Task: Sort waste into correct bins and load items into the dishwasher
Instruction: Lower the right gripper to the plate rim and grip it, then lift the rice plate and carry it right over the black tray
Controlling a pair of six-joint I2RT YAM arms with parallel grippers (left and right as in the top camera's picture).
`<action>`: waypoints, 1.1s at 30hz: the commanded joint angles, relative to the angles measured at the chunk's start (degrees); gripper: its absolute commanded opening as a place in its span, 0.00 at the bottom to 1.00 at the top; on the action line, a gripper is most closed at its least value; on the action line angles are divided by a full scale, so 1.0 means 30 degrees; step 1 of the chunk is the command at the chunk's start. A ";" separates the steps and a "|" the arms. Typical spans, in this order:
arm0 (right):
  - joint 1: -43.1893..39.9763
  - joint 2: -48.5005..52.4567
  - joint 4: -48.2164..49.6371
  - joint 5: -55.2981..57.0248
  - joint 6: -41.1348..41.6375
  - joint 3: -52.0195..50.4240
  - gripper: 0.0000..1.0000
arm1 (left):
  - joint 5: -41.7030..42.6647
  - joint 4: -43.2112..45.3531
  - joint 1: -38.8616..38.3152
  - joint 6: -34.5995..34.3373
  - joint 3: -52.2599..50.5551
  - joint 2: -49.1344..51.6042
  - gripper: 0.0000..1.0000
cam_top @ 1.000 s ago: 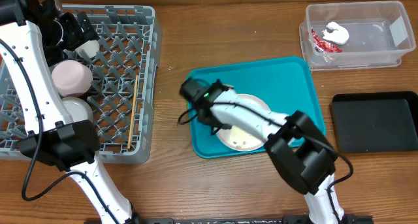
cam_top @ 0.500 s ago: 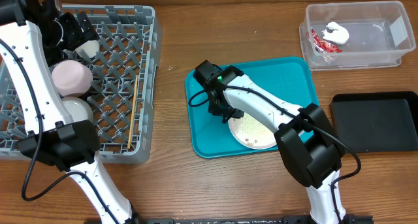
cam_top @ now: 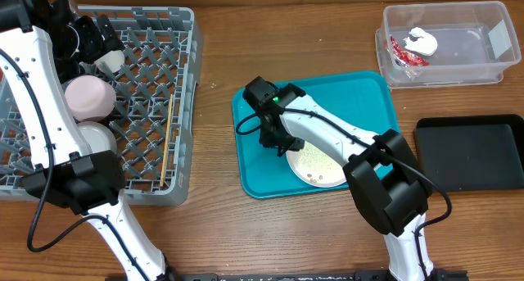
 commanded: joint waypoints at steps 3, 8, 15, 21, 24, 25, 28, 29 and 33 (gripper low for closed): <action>0.0073 -0.0182 0.0357 -0.0022 -0.0204 -0.0991 0.31 | -0.0058 -0.0044 0.0080 -0.0204 0.0022 -0.0612 1.00; 0.0073 -0.0182 0.0255 0.0233 -0.0204 -0.0991 0.20 | -0.0058 -0.0036 0.0080 -0.0197 0.0022 -0.0612 1.00; 0.0073 -0.0182 -0.1013 0.2841 -0.0219 -0.0976 0.06 | -0.0058 -0.0036 0.0080 -0.0204 0.0022 -0.0612 1.00; 0.0073 -0.0182 -0.1566 0.3577 -0.1202 -0.0962 0.04 | -0.0058 -0.0036 0.0080 -0.0204 0.0022 -0.0612 1.00; 0.0073 -0.0182 -0.1654 0.3585 -0.2135 -0.0809 0.04 | -0.0058 -0.0036 0.0080 -0.0204 0.0022 -0.0612 1.00; 0.0073 -0.0189 -0.1705 0.3585 -0.2426 -0.0714 0.04 | -0.0058 -0.0036 0.0080 -0.0204 0.0022 -0.0612 1.00; 0.0073 -0.0189 -0.2229 0.3993 -0.2696 -0.0175 0.04 | -0.0058 -0.0036 0.0080 -0.0197 0.0022 -0.0612 1.00; 0.0073 -0.0189 -0.2441 0.4255 -0.2696 0.0015 0.04 | -0.0058 -0.0036 0.0080 -0.0204 0.0022 -0.0612 1.00; 0.0073 -0.0189 -0.3417 0.5741 -0.2696 0.0590 0.04 | -0.0058 -0.0036 0.0080 -0.0197 0.0022 -0.0612 1.00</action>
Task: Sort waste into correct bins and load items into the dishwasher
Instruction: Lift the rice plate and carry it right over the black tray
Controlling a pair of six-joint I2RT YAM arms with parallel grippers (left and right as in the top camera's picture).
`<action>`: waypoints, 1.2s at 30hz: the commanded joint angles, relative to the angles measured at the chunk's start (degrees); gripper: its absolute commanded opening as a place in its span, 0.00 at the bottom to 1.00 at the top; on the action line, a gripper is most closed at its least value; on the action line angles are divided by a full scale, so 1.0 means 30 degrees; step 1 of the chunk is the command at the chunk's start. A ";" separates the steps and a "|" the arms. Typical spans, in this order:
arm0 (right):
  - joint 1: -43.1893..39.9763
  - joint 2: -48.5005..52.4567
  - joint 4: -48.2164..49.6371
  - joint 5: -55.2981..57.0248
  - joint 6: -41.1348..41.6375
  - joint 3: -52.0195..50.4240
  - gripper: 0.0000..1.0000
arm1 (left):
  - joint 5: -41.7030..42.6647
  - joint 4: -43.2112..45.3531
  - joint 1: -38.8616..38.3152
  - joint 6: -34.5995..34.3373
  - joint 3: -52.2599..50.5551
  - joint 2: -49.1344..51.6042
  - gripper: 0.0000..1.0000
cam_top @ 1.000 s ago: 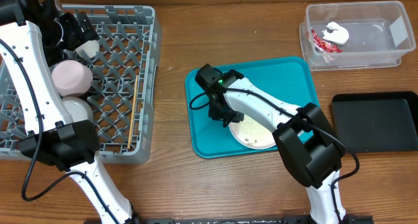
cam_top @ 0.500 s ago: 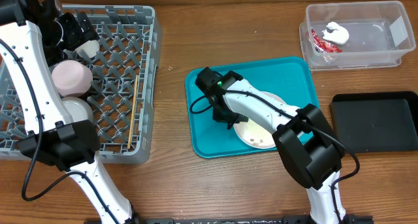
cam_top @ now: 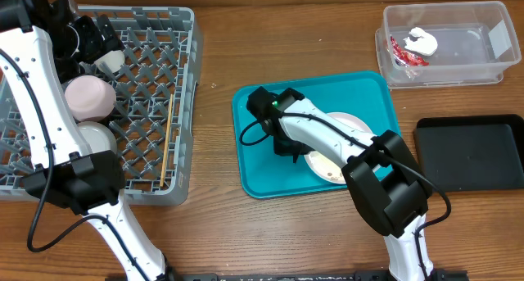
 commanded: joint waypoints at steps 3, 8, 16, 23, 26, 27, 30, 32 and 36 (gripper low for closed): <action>-0.0109 -0.0080 -0.1282 0.2550 -0.0481 0.1268 0.04 | -0.0058 -0.0036 0.0080 -0.0204 0.0022 -0.0612 1.00; -0.0117 -0.0080 -0.2586 0.3891 -0.0350 0.1902 0.04 | -0.0058 -0.0036 0.0080 -0.0204 0.0022 -0.0612 1.00; -0.0430 -0.0095 -0.4634 0.5384 0.1610 0.3366 0.04 | -0.0058 -0.0036 0.0080 -0.0204 0.0022 -0.0612 1.00; -0.2280 -0.0131 -0.5107 0.5326 0.1880 0.4269 0.04 | -0.0058 -0.0036 0.0080 -0.0204 0.0022 -0.0612 1.00; -0.3497 -0.0255 -0.5705 0.5238 0.2994 0.4663 0.04 | -0.0058 -0.0036 0.0080 -0.0197 0.0022 -0.0612 1.00; -0.4007 -0.0379 -0.5880 0.5238 0.3126 0.4830 0.04 | -0.0058 -0.0036 0.0080 -0.0197 0.0022 -0.0612 1.00; -0.5173 -0.0984 -0.5945 0.5246 0.3096 0.5085 0.04 | -0.0058 -0.0036 0.0080 -0.0204 0.0022 -0.0612 1.00; -0.5792 -0.1435 -0.5880 0.5246 0.3082 0.5173 0.04 | -0.0058 -0.0044 0.0073 -0.0204 0.0022 -0.0612 1.00; -0.7584 -0.2761 -0.5129 0.5129 0.2849 0.5173 0.04 | -0.0058 -0.0036 0.0080 -0.0204 0.0022 -0.0612 1.00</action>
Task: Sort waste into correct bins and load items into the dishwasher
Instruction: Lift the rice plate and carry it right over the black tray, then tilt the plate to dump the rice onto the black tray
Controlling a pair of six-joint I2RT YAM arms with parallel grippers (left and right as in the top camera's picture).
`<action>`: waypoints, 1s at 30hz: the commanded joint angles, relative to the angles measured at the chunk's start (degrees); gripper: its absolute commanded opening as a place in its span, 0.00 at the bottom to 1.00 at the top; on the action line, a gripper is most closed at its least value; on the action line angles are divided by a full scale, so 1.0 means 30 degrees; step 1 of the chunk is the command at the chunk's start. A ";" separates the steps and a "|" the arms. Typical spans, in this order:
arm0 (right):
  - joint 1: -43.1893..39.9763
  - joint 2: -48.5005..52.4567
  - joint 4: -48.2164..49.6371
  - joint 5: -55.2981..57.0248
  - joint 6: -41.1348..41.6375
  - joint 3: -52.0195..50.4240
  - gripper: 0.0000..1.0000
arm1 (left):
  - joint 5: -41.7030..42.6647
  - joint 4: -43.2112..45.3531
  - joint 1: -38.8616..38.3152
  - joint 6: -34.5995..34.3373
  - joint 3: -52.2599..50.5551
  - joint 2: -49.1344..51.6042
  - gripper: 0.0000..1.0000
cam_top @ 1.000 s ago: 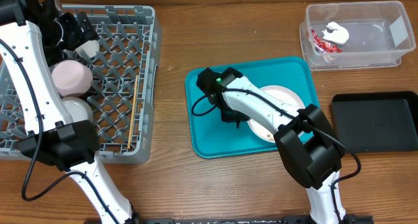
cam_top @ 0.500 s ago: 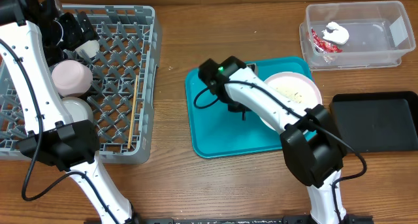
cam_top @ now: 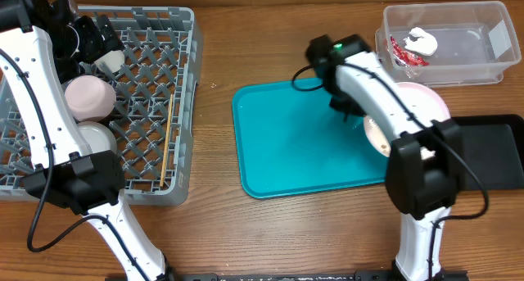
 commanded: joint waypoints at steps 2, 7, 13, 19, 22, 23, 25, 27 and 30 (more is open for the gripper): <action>-0.1974 -0.2681 0.0962 -0.0335 -0.0911 0.0692 0.04 | -0.0051 -0.0036 0.0080 -0.0197 0.0022 -0.0612 1.00; -0.5217 -0.3781 0.2805 -0.3198 -0.3548 0.0692 0.04 | -0.0051 -0.0036 0.0080 -0.0197 0.0022 -0.0612 1.00; -0.8488 -0.3861 0.3738 -0.5515 -0.6091 0.0685 0.04 | -0.0051 -0.0036 0.0073 -0.0204 0.0022 -0.0612 1.00; -1.1293 -0.3861 0.4998 -0.9020 -0.8983 0.0685 0.04 | -0.0051 -0.0036 0.0066 -0.0204 0.0022 -0.0612 1.00; -1.2167 -0.3840 0.5253 -1.0193 -0.9180 0.0678 0.04 | -0.0051 -0.0036 0.0066 -0.0204 0.0022 -0.0612 1.00; -1.2386 -0.3825 0.5289 -1.0652 -0.9180 0.0678 0.04 | -0.0051 -0.0036 0.0066 -0.0204 0.0022 -0.0612 1.00; -1.2881 -0.3803 0.5384 -1.1934 -0.9180 0.0656 0.04 | -0.0051 -0.0036 0.0073 -0.0204 0.0022 -0.0612 1.00; -1.3238 -0.3789 0.5442 -1.2983 -0.9180 0.0641 0.04 | -0.0051 -0.0036 0.0073 -0.0204 0.0022 -0.0612 1.00; -1.3741 -0.3789 0.5508 -1.4440 -0.9173 0.0641 0.04 | -0.0051 -0.0036 0.0058 -0.0204 0.0022 -0.0612 1.00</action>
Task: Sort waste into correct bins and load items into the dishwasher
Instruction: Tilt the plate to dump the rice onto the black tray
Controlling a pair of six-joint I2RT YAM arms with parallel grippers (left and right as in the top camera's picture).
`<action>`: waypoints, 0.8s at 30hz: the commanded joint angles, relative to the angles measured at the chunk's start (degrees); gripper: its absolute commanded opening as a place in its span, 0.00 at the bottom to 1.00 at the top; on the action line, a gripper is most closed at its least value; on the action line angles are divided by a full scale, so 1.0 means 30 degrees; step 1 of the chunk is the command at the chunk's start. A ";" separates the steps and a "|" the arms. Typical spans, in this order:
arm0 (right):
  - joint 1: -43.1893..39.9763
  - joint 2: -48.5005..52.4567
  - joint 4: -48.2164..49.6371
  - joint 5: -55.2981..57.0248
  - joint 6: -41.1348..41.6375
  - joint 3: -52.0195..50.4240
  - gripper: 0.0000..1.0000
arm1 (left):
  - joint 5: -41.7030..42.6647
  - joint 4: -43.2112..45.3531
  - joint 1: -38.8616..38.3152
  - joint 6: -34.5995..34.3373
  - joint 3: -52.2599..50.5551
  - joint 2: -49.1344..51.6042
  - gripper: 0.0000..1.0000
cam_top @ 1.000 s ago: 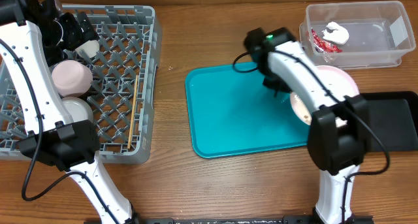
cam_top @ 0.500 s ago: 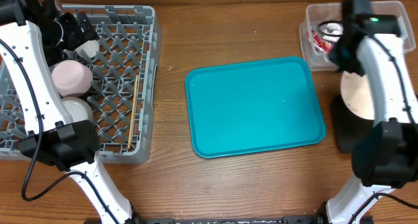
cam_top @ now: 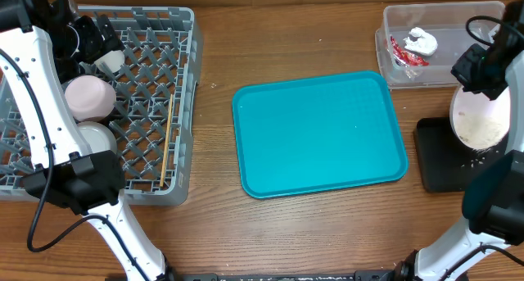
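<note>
My right gripper [cam_top: 483,91] is shut on a white plate [cam_top: 479,123] with crumbs on it, holding it tilted above the black bin [cam_top: 446,156] at the right edge. Crumbs lie on the bin below the plate. The teal tray [cam_top: 318,133] sits bare in the middle of the table. My left gripper [cam_top: 105,45] is at the far left corner of the grey dishwasher rack [cam_top: 155,92], shut on a white cup [cam_top: 110,61]. A pink bowl [cam_top: 88,97] and a white bowl [cam_top: 97,135] rest in the rack.
A clear plastic bin [cam_top: 446,47] at the back right holds a red wrapper [cam_top: 405,52] and a white crumpled scrap [cam_top: 422,41]. A wooden chopstick [cam_top: 169,146] lies in the rack. The left arm rises along the rack's left side.
My right gripper has carried the plate from beside the tray's right edge to above the black bin, and the plate now tilts with crumbs on the bin. The left arm has not moved.
My right gripper was at the plate on the teal tray. It then had hold of the plate, still on the tray. A second ago the plate was off the tray, at its right. Now it hangs tilted over the black bin, and the tray is bare.
</note>
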 commanded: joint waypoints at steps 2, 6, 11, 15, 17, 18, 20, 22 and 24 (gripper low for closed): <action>-0.0750 -0.0503 0.0160 -0.3184 -0.0699 0.0474 0.04 | -0.0051 -0.0036 0.0066 -0.0204 0.0022 -0.0612 1.00; -0.1421 -0.0503 -0.0066 -0.4036 -0.0597 0.0474 0.04 | -0.0051 -0.0036 0.0066 -0.0204 0.0022 -0.0612 1.00; -0.2528 -0.0503 -0.0299 -0.5974 -0.0109 0.0474 0.04 | -0.0051 -0.0036 0.0051 -0.0197 0.0022 -0.0612 1.00; -0.3730 -0.0503 -0.0299 -0.8750 -0.0117 0.0474 0.04 | -0.0051 -0.0036 0.0044 -0.0204 0.0022 -0.0612 1.00; -0.4328 -0.0503 -0.0372 -0.9595 -0.0117 0.0474 0.04 | -0.0051 -0.0036 0.0051 -0.0204 0.0022 -0.0612 1.00; -0.4612 -0.0503 -0.0444 -0.9726 -0.0117 0.0474 0.04 | -0.0051 -0.0036 0.0051 -0.0204 0.0022 -0.0612 1.00; -0.5027 -0.0503 -0.0597 -0.9719 -0.0131 0.0474 0.04 | -0.0051 -0.0036 0.0044 -0.0204 0.0022 -0.0612 1.00; -0.5413 -0.0503 -0.0801 -0.9726 -0.0372 0.0466 0.04 | -0.0051 -0.0036 0.0044 -0.0204 0.0022 -0.0612 1.00; -0.5727 -0.0503 -0.0903 -0.9785 -0.0787 0.0459 0.04 | -0.0051 -0.0036 0.0044 -0.0204 0.0022 -0.0612 1.00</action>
